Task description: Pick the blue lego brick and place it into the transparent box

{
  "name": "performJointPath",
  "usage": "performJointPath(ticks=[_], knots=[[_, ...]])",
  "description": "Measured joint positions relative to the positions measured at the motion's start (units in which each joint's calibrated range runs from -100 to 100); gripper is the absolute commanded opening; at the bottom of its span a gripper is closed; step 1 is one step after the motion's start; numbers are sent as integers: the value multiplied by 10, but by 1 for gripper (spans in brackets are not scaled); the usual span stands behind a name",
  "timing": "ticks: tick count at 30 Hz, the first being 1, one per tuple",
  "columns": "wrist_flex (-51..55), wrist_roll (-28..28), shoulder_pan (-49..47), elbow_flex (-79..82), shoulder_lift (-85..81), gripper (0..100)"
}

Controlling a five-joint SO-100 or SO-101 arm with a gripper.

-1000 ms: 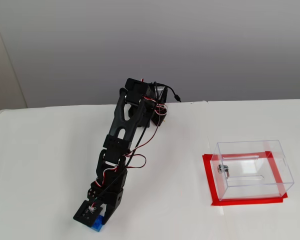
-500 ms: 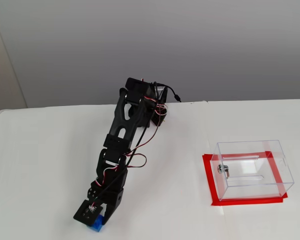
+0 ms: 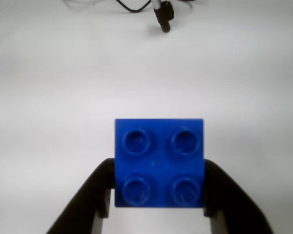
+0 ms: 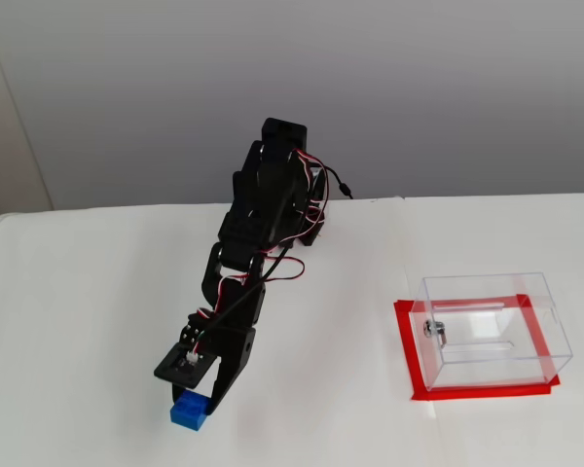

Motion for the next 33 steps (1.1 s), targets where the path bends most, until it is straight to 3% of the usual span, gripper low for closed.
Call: performJointPath(ticks=[17,33], knots=[[45,-2,-73,35,-218,5],[45,0,-322,36,-223,5]])
